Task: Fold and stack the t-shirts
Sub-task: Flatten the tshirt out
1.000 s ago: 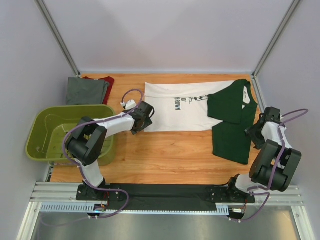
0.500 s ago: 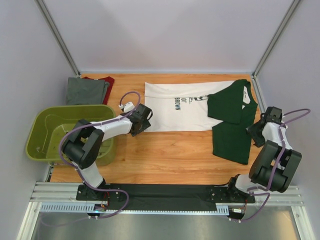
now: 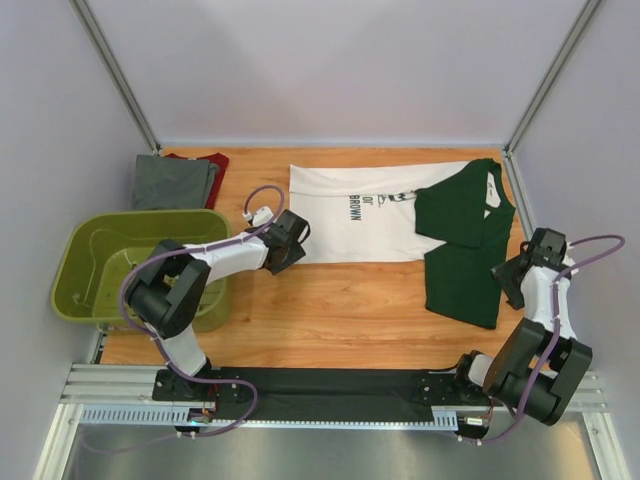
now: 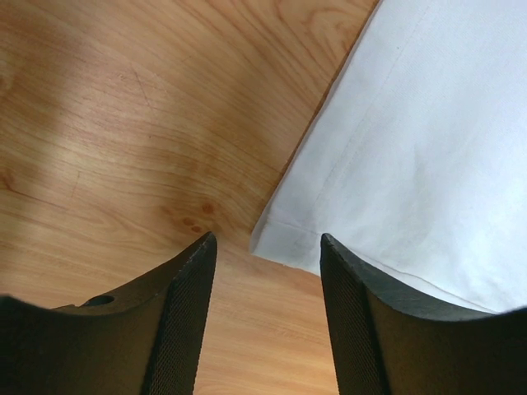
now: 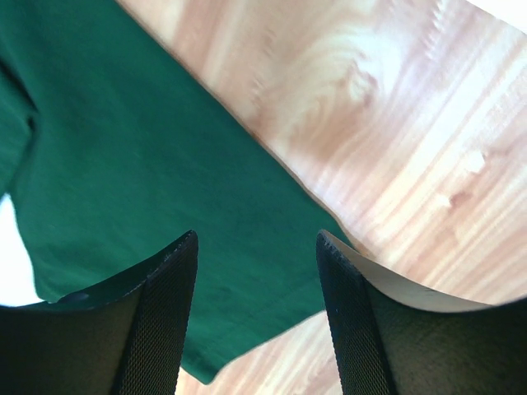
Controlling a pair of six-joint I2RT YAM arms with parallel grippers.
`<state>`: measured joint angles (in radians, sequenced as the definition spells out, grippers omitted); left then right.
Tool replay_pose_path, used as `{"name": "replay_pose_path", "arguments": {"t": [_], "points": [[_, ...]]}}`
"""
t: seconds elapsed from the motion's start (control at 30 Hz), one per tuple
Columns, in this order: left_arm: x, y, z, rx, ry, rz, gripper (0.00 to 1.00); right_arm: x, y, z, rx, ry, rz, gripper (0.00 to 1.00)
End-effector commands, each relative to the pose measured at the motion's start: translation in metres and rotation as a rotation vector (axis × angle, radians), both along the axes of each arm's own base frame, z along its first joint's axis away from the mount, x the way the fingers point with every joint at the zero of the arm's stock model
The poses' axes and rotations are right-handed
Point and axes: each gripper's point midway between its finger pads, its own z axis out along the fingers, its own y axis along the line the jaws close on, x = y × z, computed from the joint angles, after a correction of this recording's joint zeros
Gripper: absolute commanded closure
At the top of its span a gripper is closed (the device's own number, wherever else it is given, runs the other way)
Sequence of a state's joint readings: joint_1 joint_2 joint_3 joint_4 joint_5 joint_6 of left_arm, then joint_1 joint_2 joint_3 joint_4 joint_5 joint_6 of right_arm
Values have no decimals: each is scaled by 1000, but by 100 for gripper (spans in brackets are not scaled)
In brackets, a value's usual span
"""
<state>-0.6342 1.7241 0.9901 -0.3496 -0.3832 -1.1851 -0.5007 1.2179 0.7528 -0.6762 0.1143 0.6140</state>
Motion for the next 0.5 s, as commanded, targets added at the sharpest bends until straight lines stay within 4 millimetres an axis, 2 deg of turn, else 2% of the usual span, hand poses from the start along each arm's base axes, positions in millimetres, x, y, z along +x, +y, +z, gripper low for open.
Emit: {"name": "replay_pose_path", "arguments": {"t": [0.0,0.1,0.23,0.27,0.3,0.33,0.37,0.47], "points": [[-6,6,-13,48,45,26,40,-12,0,-1,-16,1,-37,39],[-2,3,-14,53,41,17,55,-23,1,-4,-15,48,-60,38],[1,0,-19,58,56,16,58,-29,2,-3,-2,43,-87,37],[2,1,-20,59,58,19,62,-28,2,-1,4,32,-92,37],[1,0,-21,55,62,22,72,-29,5,-1,17,27,-88,37],[1,0,-20,53,61,20,74,-30,5,0,23,25,-96,37],[0,0,-20,54,65,23,89,-33,6,-1,27,33,-100,37],[-1,4,-15,67,69,37,100,-38,6,-2,33,46,-115,38]]}}
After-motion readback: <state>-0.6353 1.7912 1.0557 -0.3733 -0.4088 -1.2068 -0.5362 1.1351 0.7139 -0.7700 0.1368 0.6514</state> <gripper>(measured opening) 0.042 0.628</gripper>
